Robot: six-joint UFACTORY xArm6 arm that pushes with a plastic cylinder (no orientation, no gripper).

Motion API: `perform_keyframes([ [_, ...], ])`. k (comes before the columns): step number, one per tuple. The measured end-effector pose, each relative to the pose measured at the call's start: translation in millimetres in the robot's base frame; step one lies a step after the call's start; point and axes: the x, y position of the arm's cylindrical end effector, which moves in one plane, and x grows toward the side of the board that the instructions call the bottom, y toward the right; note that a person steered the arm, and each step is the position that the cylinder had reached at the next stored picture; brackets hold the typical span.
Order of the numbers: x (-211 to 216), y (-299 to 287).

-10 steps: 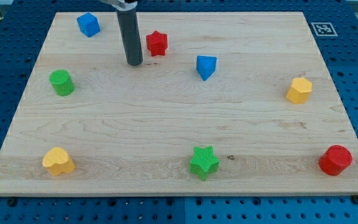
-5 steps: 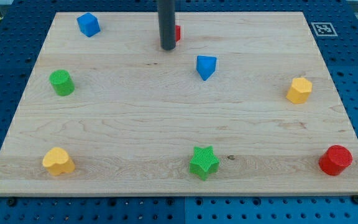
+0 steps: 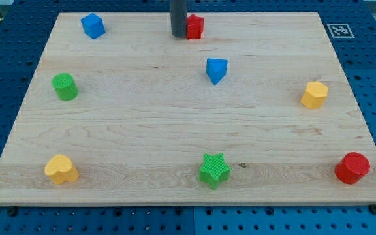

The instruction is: Push the red star to the top center of the board

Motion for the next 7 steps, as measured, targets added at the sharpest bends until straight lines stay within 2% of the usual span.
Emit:
perform_keyframes([
  [3,1.2,29.1],
  [5,39.8,28.3],
  [7,40.0,28.3],
])
